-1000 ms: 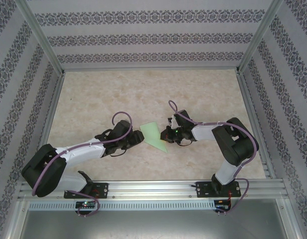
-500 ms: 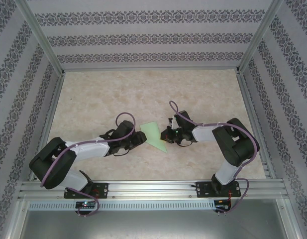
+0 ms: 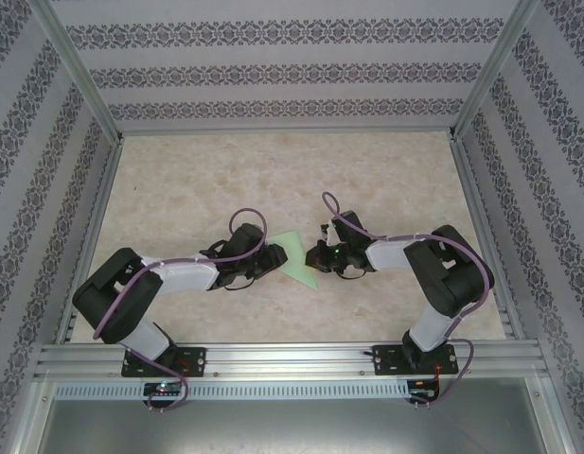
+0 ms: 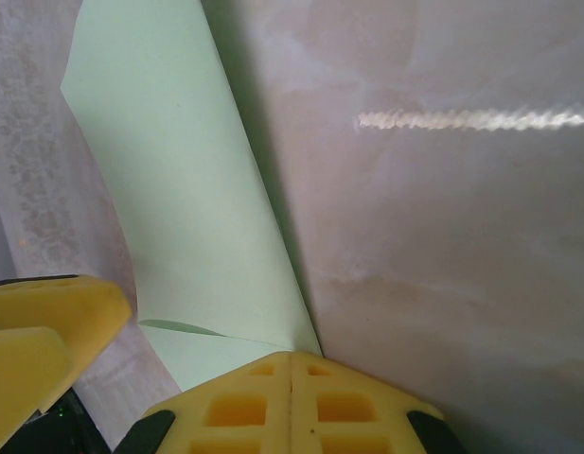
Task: Fold a paper plane with a square sheet of paper (pick it up from the middle)
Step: Fold the wing for the fifth time at the center of the table.
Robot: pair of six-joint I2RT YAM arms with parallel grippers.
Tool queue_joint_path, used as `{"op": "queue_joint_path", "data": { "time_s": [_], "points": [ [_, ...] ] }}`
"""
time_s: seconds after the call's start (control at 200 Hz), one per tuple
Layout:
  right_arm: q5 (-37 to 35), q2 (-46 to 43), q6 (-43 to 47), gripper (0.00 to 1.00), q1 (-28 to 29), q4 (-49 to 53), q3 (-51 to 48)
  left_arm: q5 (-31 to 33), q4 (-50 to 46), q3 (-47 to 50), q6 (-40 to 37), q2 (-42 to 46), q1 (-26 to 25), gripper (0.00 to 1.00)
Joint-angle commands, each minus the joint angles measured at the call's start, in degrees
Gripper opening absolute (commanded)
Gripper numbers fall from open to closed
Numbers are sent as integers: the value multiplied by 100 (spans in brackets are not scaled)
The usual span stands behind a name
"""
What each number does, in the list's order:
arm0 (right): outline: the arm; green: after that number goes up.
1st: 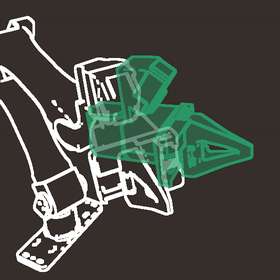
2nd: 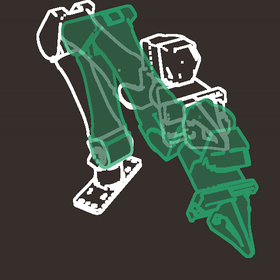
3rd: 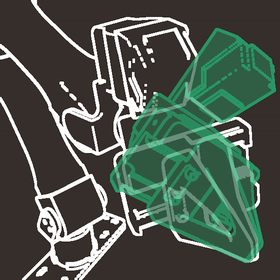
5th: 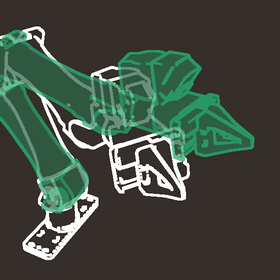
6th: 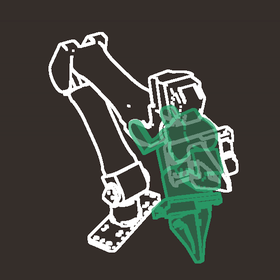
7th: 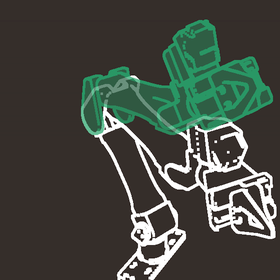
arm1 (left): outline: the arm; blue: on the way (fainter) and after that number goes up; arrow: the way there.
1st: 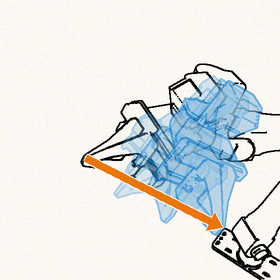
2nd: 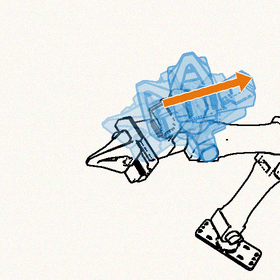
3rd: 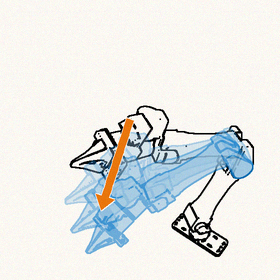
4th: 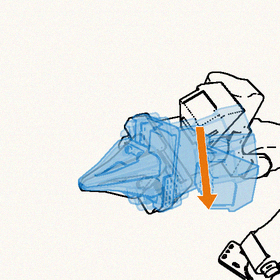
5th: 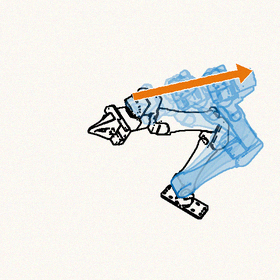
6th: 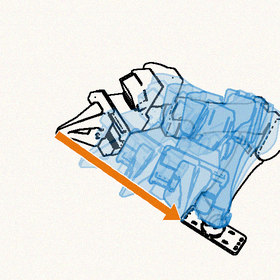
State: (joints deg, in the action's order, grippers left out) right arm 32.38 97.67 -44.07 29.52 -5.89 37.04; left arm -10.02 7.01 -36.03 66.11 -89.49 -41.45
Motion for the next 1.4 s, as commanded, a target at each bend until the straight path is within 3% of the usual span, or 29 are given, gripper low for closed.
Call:
{"op": "queue_joint_path", "data": {
  "time_s": [0.0, 0.2, 0.924, 1.399],
  "points": [
    [-478, 53, -48, 3, 19, 325, -190, 19, 169, -103, 4, -10, -117, 51],
    [-488, 51, -48, 3, 20, 333, -179, 299, -312, -96, -50, 173, -118, 52],
    [-496, 85, -83, 3, 54, 299, -188, -112, 225, -222, -16, -317, -136, 51],
    [-522, 94, -110, 3, 58, 249, -241, 34, 96, -261, 44, -429, -153, 53]
  ]
}}
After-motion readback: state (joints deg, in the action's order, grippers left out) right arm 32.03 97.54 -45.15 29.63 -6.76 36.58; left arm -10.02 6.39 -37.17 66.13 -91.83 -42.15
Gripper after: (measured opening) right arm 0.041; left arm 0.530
